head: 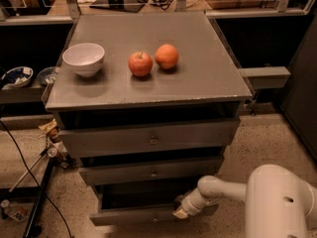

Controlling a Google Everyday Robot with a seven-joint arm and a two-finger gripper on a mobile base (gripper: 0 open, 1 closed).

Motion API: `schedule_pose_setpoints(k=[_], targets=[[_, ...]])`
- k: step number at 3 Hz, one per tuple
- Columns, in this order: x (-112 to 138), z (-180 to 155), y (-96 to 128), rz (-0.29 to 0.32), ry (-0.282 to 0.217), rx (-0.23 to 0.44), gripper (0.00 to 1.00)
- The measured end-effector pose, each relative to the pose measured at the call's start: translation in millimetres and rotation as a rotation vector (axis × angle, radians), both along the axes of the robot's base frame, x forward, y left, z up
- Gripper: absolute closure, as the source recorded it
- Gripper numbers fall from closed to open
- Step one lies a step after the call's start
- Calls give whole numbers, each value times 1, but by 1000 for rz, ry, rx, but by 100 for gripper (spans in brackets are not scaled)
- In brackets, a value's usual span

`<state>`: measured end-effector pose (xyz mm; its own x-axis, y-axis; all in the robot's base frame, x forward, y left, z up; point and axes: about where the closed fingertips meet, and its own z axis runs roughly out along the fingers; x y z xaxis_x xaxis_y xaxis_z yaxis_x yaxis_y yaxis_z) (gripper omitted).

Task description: Open bottom drawer

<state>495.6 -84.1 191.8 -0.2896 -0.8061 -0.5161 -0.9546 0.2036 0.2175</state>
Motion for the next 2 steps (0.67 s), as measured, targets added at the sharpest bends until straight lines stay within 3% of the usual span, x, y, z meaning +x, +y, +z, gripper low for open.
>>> schedule_pose_setpoints(k=[2], targets=[[4,8,-5,-31,-22,5,100]])
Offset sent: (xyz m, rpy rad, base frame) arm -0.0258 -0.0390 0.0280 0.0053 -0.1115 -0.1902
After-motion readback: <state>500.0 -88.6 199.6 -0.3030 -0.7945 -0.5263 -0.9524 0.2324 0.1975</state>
